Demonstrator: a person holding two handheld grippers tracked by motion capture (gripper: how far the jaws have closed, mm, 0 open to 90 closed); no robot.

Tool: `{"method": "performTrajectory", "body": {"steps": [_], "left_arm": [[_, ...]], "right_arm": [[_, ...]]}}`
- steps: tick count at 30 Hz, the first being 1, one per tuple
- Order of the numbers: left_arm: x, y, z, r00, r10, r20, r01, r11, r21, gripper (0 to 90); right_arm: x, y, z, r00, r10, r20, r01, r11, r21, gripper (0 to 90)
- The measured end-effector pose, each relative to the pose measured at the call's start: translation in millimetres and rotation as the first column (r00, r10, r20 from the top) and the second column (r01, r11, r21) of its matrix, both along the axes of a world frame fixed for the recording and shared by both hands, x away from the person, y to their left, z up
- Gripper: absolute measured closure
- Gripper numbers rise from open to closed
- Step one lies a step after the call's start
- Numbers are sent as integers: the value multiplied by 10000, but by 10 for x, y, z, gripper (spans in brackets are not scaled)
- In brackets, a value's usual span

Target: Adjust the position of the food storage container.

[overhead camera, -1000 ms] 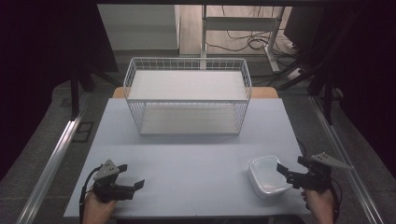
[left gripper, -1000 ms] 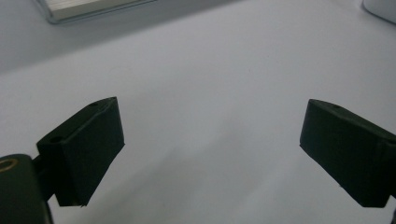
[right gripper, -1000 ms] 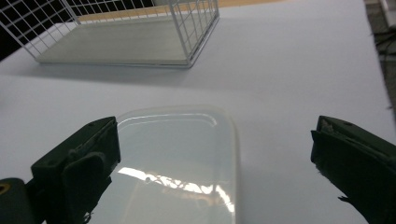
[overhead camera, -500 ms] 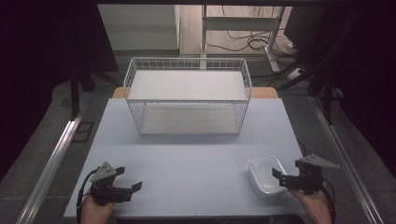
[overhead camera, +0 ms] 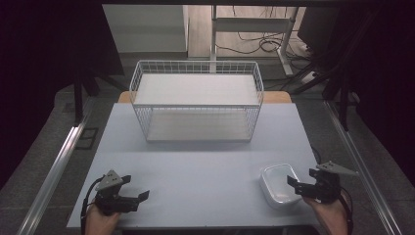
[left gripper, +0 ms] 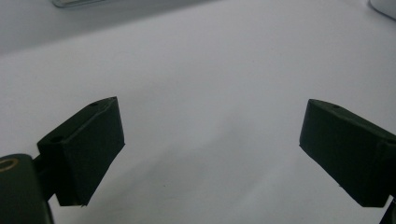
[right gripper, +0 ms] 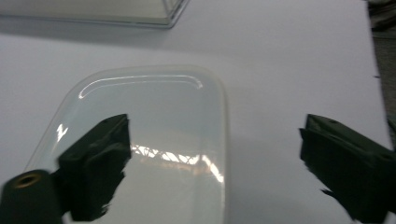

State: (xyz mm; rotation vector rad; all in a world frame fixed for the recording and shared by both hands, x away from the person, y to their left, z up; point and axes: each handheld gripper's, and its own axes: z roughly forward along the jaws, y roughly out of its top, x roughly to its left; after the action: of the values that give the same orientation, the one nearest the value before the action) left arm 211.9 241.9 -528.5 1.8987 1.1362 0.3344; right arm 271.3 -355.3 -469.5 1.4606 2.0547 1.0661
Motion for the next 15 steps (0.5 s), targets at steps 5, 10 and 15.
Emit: {"method": "performTrajectory", "body": {"steps": [5,10,15], "left_arm": [[7,-18,-9,10000,-58,-79,58,10000,69,62],[9,-17,-13,9999,-60,-144,60,10000,54,63],[13,-23,-17,9998,-82,-192,83,9999,67,63]], "right_arm": [[-45,-79,95,9995,-262,163,260,9996,104,471],[-75,-146,128,9994,-346,44,347,9991,-256,816],[-44,-151,49,9969,-207,-760,174,9989,-444,892]]}}
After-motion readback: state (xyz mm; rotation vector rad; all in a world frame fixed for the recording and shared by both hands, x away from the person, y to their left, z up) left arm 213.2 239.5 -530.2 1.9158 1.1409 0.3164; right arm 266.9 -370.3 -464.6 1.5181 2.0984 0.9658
